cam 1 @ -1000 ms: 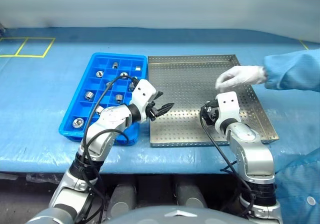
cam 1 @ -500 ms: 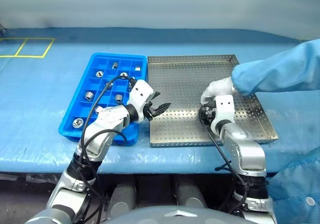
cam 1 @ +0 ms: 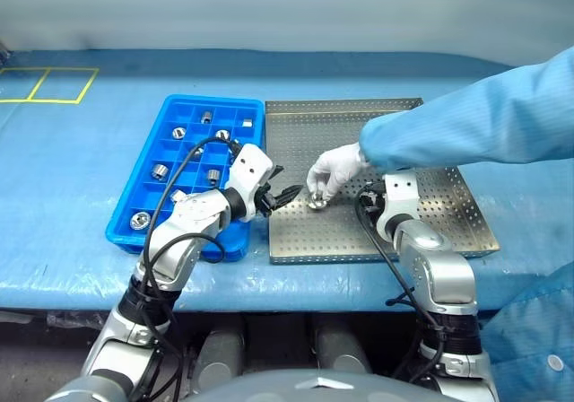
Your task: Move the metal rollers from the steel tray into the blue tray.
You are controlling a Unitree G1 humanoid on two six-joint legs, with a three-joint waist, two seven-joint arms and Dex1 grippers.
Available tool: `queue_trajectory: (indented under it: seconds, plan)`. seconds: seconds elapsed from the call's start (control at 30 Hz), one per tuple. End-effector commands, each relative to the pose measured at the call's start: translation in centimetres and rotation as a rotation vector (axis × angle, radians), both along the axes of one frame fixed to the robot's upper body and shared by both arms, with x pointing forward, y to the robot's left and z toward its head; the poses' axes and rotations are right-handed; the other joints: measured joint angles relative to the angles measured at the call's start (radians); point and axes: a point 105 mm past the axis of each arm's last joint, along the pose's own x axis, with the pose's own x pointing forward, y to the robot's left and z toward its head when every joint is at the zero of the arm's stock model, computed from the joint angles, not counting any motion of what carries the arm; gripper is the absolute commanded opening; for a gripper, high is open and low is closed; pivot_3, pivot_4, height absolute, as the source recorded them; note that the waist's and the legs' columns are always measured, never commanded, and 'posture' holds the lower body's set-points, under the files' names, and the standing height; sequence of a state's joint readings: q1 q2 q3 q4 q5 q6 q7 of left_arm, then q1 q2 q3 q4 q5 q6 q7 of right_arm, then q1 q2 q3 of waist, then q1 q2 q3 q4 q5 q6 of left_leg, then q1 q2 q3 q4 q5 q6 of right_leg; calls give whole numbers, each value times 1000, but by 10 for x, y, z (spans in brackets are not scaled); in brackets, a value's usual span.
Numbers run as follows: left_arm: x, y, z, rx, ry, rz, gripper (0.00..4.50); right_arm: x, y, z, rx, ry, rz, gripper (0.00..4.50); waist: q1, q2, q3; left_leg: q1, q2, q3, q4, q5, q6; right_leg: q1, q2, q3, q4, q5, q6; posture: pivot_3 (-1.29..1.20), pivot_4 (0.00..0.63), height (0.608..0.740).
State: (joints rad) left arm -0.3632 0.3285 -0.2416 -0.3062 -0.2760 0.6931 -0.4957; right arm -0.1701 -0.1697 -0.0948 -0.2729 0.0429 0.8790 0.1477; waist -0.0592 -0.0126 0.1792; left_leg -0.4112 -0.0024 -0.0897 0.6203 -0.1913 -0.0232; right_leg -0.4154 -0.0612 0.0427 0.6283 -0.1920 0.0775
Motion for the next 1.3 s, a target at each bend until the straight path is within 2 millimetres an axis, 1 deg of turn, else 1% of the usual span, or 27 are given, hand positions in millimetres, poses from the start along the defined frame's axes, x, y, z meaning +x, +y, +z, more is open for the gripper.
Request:
queue_trajectory:
  seconds: [0.03,0.17,0.23,0.3,0.33,0.37,0.47,0.53,0.6,0.7,0.9,1.03,1.17,1.27,1.3]
  plan:
    - [1,9,11,3,-49,30,2986,2,3,16,-16,-64,31,1888,0,0,0,0,0,0,0,0,0,0,0,0,0,0,0,-2,150,740]
    - [3,12,12,7,-52,38,2986,-1,7,22,-18,-79,78,1888,2,0,0,0,0,0,0,0,0,0,0,0,0,0,0,1,150,740]
    - [4,14,12,9,-54,46,2986,-4,17,33,-7,-111,159,1888,3,0,0,0,0,0,0,0,0,0,0,0,0,0,0,2,150,740]
    - [4,16,13,10,-55,50,2986,-8,29,45,2,-148,249,2264,3,0,0,0,0,0,0,0,0,0,0,0,0,0,0,2,150,740]
    - [4,16,13,11,-55,51,2986,-10,32,48,5,-158,274,2522,3,0,0,0,0,0,0,0,0,0,0,0,0,0,0,1,150,740]
    - [3,18,13,12,-55,50,2986,-12,41,55,13,-180,331,2753,3,0,0,0,0,0,0,0,0,0,0,0,0,0,0,1,150,740]
    - [-1,24,12,31,-42,34,2986,-20,64,64,36,-200,471,3715,0,0,0,0,0,0,0,0,0,0,0,0,0,0,0,0,150,740]
    - [-5,30,9,61,-35,20,2986,-24,74,61,38,-185,540,3715,-2,0,0,0,0,0,0,0,0,0,0,0,0,0,0,6,150,740]
    - [-10,35,9,70,-22,6,2986,-22,77,54,44,-157,552,3715,1,0,0,0,0,0,0,0,0,0,0,0,0,0,0,13,150,740]
    - [-18,38,9,80,-13,-28,2986,-13,74,43,56,-117,516,3715,7,0,0,0,0,0,0,0,0,0,0,0,0,0,0,25,150,740]
    - [-27,38,10,83,-9,-50,2986,1,70,29,61,-82,472,3715,25,0,0,0,0,0,0,0,0,0,0,0,0,0,0,49,150,740]
    - [-29,39,8,84,-7,-44,2986,4,71,22,80,-56,467,3715,28,0,0,0,0,0,0,0,0,0,0,0,0,0,0,65,150,740]
    - [-29,42,6,90,-1,-23,2986,1,79,16,89,-34,496,3715,32,0,0,0,0,0,0,0,0,0,0,0,0,0,0,69,150,740]
    - [-29,44,5,97,-1,-7,2986,1,79,11,99,-21,479,3715,33,0,0,0,0,0,0,0,0,0,0,0,0,0,0,68,150,740]
    - [-29,45,5,99,-1,-1,2986,1,79,10,97,-15,474,3541,34,0,0,0,0,0,0,0,0,0,0,0,0,0,0,71,150,740]
